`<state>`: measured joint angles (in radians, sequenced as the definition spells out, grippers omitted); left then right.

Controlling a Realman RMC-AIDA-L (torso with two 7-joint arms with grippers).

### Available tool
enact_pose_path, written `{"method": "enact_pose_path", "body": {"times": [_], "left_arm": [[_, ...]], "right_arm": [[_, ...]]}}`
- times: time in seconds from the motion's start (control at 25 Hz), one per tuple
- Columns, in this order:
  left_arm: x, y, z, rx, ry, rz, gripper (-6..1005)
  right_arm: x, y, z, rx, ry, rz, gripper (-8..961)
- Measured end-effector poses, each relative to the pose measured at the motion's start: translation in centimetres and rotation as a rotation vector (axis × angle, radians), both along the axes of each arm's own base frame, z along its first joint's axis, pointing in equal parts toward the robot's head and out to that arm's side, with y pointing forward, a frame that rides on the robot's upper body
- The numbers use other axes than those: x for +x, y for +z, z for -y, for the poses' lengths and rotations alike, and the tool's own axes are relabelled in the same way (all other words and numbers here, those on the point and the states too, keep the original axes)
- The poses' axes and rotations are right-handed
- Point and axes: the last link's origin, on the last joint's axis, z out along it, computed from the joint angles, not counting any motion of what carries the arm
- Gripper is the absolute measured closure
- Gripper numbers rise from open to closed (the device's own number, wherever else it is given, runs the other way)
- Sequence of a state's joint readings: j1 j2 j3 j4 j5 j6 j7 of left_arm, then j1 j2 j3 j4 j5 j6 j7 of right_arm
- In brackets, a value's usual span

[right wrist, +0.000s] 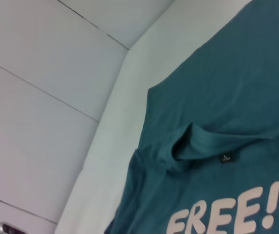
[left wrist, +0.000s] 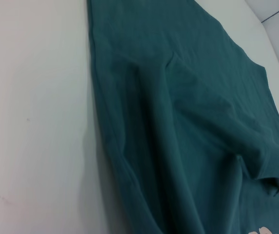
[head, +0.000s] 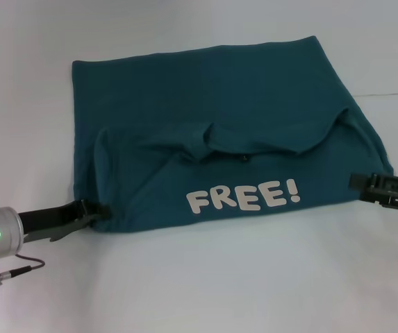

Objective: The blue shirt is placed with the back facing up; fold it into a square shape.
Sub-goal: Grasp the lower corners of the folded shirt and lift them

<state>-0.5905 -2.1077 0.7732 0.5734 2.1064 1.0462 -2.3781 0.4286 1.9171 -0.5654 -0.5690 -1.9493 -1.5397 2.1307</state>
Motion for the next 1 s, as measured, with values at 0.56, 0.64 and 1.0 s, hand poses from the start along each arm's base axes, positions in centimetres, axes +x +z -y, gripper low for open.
{"method": "enact_pose_path", "body": {"times": [0.56,0.64,1.0], "left_arm": [[0.9,1.8,-0.5,-0.035,-0.032,0.053,986],[1.3,2.3,-0.6,-0.042,-0.033,0.087,986],[1.9,3.0,-0.9,-0.041,-0.02,0.142,986]], "right_arm": [[0.4,1.1,-1.7,-0.08,-0.028,0.157,130],[0.4,2.1,-2.5,-0.089,-0.045,0.199,130],[0.7,3.9,-5.6,-0.079,-0.12,0.446,129]]}}
